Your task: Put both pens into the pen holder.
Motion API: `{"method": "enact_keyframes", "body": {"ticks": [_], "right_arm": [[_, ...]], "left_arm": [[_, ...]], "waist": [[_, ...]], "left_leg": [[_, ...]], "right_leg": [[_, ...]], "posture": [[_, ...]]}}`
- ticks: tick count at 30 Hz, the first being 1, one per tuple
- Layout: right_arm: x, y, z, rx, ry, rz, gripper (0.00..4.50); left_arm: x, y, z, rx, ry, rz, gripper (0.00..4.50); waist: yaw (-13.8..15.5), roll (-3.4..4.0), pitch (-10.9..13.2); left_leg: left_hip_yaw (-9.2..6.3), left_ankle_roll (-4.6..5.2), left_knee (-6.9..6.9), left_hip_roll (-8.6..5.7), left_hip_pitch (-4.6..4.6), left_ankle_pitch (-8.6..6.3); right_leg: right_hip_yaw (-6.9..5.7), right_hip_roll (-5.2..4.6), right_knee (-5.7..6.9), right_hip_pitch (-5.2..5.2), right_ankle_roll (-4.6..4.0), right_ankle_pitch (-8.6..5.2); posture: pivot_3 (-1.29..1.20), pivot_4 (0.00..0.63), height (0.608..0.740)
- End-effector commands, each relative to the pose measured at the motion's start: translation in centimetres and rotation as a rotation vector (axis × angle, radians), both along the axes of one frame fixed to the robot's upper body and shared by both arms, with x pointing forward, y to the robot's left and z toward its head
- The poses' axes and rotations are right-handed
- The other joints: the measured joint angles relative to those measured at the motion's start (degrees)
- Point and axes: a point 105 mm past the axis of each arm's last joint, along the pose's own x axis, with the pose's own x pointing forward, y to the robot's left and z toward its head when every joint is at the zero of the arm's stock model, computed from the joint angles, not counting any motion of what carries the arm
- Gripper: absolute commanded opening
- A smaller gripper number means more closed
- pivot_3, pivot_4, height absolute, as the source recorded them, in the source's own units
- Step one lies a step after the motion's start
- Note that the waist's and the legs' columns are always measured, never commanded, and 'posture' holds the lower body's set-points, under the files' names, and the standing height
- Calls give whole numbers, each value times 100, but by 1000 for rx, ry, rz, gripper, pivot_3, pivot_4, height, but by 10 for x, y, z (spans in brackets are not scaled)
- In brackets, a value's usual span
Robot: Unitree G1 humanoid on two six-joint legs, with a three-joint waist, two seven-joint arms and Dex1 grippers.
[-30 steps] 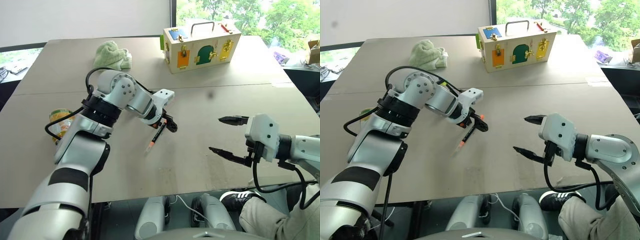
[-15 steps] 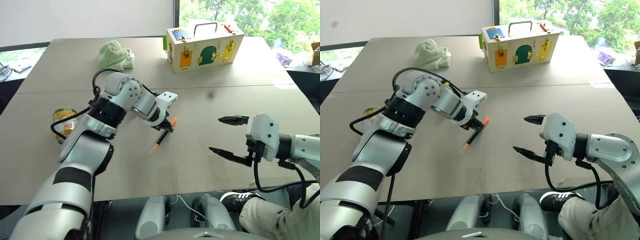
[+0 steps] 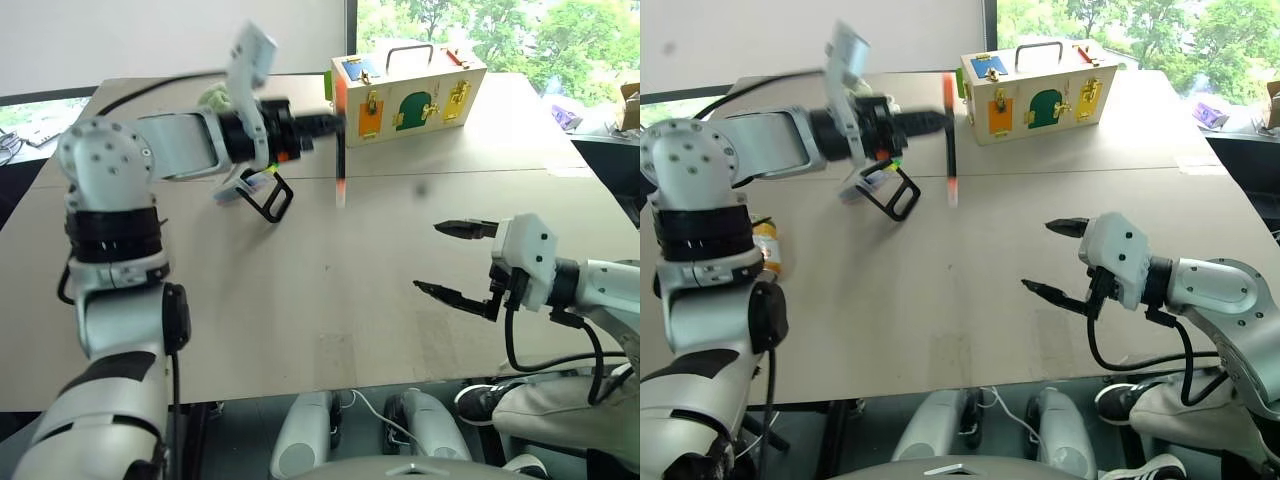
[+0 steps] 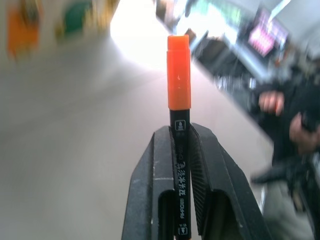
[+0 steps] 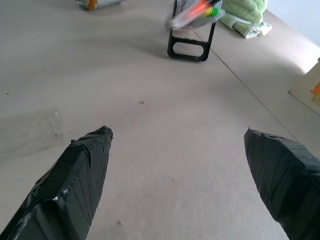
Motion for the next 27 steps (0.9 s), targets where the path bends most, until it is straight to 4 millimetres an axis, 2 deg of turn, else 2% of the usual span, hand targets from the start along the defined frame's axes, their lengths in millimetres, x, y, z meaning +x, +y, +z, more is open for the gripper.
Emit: {"method": "enact_keyframes", "body": {"ticks": [1, 2, 4, 7, 10, 12, 27], "right_arm": [[1, 4, 12, 25, -52, 16, 4500], [2, 5, 15, 36, -64, 17, 4500], [4, 6, 20, 50, -78, 17, 4500], [7, 10, 31, 117, -109, 11, 4500], [6, 15, 41, 177, -116, 27, 4500], [6, 16, 45, 196, -117, 35, 4500], [8, 15, 52, 203, -125, 38, 4500]], "left_arm": [[-6, 4, 37, 105, -385, 144, 23], [-5, 8, 39, 253, -557, 258, 23], [-14, 0, 31, 489, -806, 266, 23], [-24, 5, -3, 685, -1009, 246, 23], [-20, 21, -26, 809, -1050, 277, 23], [-18, 31, -30, 840, -1065, 302, 23], [-12, 65, -72, 839, -951, 299, 23]], "waist": [[-2, -2, 1], [6, -2, 1], [-14, 2, -1], [-31, 4, -2], [-35, 3, -2], [-21, 3, -1], [-31, 3, -1]], "left_leg": [[1, 0, 0, 0, -2, 0], [1, 0, -1, -1, -2, 0], [10, 0, -8, -1, 1, 0], [28, 0, -28, -2, 10, 0], [29, 0, -30, 3, 0, 0], [26, 1, -29, 5, -7, 0], [28, 16, -23, 4, -10, -9]], "right_leg": [[-1, 1, 0, 0, -1, 0], [-1, 2, 0, -1, 0, 1], [3, 2, -4, -1, -1, 1], [17, 3, -8, -6, -2, 1], [17, 3, -9, -19, -3, 2], [13, 4, -9, -23, -2, 1], [2, -2, -11, -20, 3, 2]], "posture": [[0, 150, 740], [0, 150, 740], [0, 150, 740], [0, 150, 740], [0, 150, 740], [0, 150, 740], [0, 150, 740]]}}
